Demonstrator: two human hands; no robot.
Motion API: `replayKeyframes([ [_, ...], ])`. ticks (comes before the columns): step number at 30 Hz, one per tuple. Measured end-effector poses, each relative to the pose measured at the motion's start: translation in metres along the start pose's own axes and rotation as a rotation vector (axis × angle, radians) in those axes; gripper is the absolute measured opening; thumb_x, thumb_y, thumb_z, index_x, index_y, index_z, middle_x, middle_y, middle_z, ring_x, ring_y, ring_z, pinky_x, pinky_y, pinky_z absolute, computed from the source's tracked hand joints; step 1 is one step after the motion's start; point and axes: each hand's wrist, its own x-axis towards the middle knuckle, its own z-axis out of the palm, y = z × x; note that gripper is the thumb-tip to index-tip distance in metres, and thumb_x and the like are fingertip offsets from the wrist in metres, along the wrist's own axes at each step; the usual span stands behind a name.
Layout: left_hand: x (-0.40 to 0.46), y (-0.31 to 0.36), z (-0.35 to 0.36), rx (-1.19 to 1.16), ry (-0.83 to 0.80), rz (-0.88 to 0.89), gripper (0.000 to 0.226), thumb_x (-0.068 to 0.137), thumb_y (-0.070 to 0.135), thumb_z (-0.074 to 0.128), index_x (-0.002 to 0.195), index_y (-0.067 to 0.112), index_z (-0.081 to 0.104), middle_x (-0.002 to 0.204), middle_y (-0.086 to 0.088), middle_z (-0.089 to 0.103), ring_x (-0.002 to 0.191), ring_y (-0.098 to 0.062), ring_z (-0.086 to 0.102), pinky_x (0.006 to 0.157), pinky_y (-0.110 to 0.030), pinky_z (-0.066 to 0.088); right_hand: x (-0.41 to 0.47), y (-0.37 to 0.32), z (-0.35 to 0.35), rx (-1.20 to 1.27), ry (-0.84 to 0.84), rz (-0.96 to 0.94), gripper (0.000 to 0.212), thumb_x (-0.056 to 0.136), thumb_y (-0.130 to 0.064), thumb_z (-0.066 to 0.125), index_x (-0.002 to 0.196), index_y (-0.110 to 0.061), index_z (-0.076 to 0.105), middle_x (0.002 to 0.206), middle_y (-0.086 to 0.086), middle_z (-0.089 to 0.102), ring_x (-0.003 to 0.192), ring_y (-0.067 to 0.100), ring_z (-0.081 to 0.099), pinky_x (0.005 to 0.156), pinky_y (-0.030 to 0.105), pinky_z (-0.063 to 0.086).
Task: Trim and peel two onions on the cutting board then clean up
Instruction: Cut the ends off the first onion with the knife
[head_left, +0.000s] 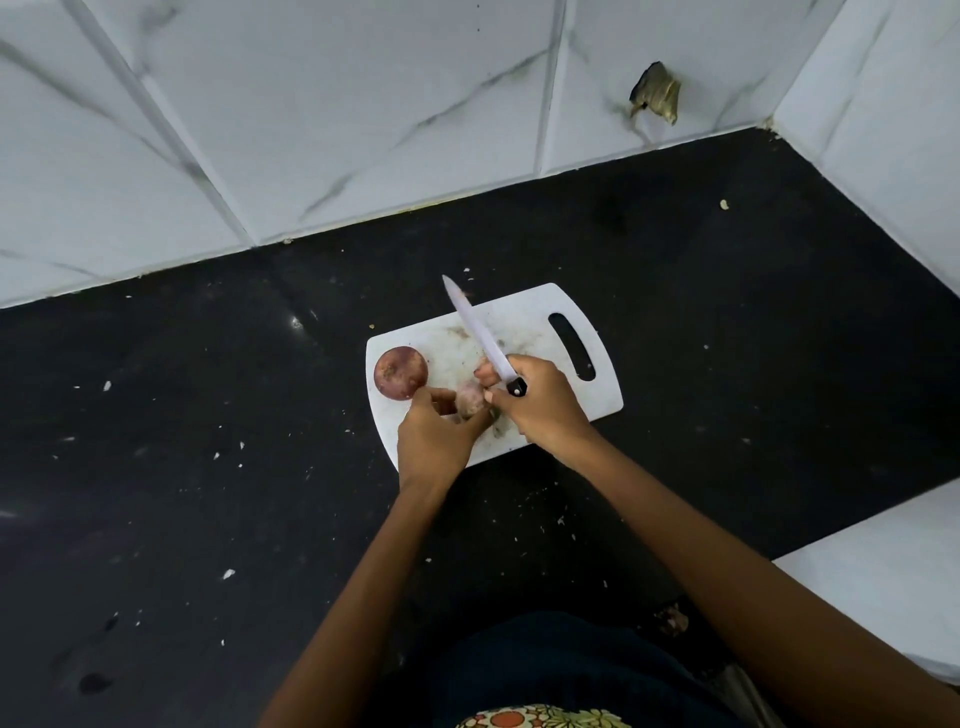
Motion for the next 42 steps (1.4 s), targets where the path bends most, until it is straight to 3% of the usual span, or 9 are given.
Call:
replayKeyframes([
  [3, 0.003, -0.004, -0.003, 0.022, -0.048, 0.019, 0.052, 0.074, 0.036, 0.082, 0.114, 0.018, 0.054, 0.103, 0.000, 0.068, 0.083, -0.013, 0.066, 0.074, -0.031, 0.055, -0.002, 0.007, 0.003, 0.057, -0.001, 0.018, 0.024, 0.085, -0.007, 0.067, 0.108, -0.015, 0.068, 0.099, -0.006, 0.069, 0.095, 0.008, 0.064, 0.083, 0.018, 0.050],
  [8, 0.008, -0.002, -0.012, 0.111, -0.154, 0.239, 0.058, 0.074, 0.018, 0.083, 0.127, 0.020, 0.059, 0.117, 0.007, 0.061, 0.096, -0.015, 0.064, 0.082, -0.022, 0.052, -0.002, 0.008, 0.001, 0.027, 0.004, 0.017, 0.022, 0.086, -0.011, 0.068, 0.107, -0.016, 0.068, 0.093, -0.008, 0.067, 0.067, 0.003, 0.058, 0.047, 0.008, 0.040],
  [14, 0.018, 0.003, -0.024, 0.105, -0.231, 0.216, 0.053, 0.070, 0.006, 0.085, 0.118, 0.016, 0.065, 0.101, 0.007, 0.065, 0.084, -0.006, 0.065, 0.064, -0.005, 0.047, -0.007, 0.008, 0.000, 0.042, 0.006, 0.040, 0.010, 0.090, -0.018, 0.065, 0.100, -0.020, 0.066, 0.078, -0.009, 0.062, 0.046, -0.004, 0.052, 0.041, 0.013, 0.038],
  [15, 0.019, 0.002, -0.023, 0.101, -0.214, 0.211, 0.053, 0.069, 0.007, 0.086, 0.117, 0.015, 0.065, 0.099, 0.008, 0.064, 0.084, -0.006, 0.064, 0.064, -0.005, 0.047, -0.008, 0.007, 0.000, 0.032, 0.028, 0.048, 0.002, 0.092, -0.022, 0.061, 0.093, -0.022, 0.063, 0.072, -0.009, 0.058, 0.047, -0.001, 0.052, 0.044, 0.017, 0.039],
  [19, 0.019, -0.005, -0.015, 0.100, -0.142, 0.216, 0.056, 0.071, 0.013, 0.086, 0.122, 0.014, 0.064, 0.111, 0.002, 0.067, 0.096, -0.012, 0.063, 0.074, -0.010, 0.045, -0.015, 0.014, -0.006, -0.085, 0.151, 0.082, 0.026, 0.100, -0.027, 0.041, 0.095, -0.011, 0.060, 0.073, -0.005, 0.056, 0.055, 0.011, 0.049, 0.055, 0.027, 0.039],
  [24, 0.017, -0.008, -0.005, 0.079, -0.055, 0.256, 0.056, 0.076, 0.010, 0.082, 0.128, 0.011, 0.060, 0.119, 0.000, 0.062, 0.097, -0.010, 0.058, 0.071, -0.004, 0.044, -0.028, 0.022, -0.014, -0.221, 0.002, 0.089, 0.030, 0.103, -0.025, 0.034, 0.100, -0.014, 0.063, 0.064, -0.011, 0.050, 0.055, 0.005, 0.047, 0.059, 0.027, 0.037],
  [28, 0.017, -0.005, -0.001, 0.049, -0.017, 0.268, 0.053, 0.078, 0.007, 0.079, 0.128, 0.009, 0.060, 0.118, 0.000, 0.062, 0.097, -0.007, 0.057, 0.073, -0.002, 0.045, -0.037, 0.023, -0.011, -0.372, -0.047, 0.100, 0.036, 0.103, -0.032, 0.031, 0.099, -0.014, 0.063, 0.085, -0.002, 0.064, 0.080, 0.018, 0.060, 0.073, 0.036, 0.048],
  [33, 0.016, -0.010, 0.000, 0.047, 0.034, 0.277, 0.049, 0.077, 0.008, 0.080, 0.122, 0.009, 0.062, 0.115, -0.002, 0.064, 0.096, -0.008, 0.058, 0.071, 0.002, 0.042, -0.046, 0.014, -0.012, -0.539, -0.100, 0.117, 0.032, 0.103, -0.028, 0.031, 0.106, -0.012, 0.058, 0.096, 0.005, 0.065, 0.091, 0.027, 0.061, 0.076, 0.038, 0.049],
  [42, 0.017, -0.007, 0.001, 0.014, 0.030, 0.283, 0.046, 0.075, 0.001, 0.079, 0.118, 0.004, 0.064, 0.115, -0.009, 0.067, 0.083, 0.001, 0.058, 0.067, 0.001, 0.042, -0.036, 0.001, -0.008, -0.710, -0.137, 0.089, 0.014, 0.100, -0.013, 0.036, 0.104, -0.008, 0.048, 0.079, 0.004, 0.048, 0.070, 0.024, 0.047, 0.062, 0.034, 0.036],
])
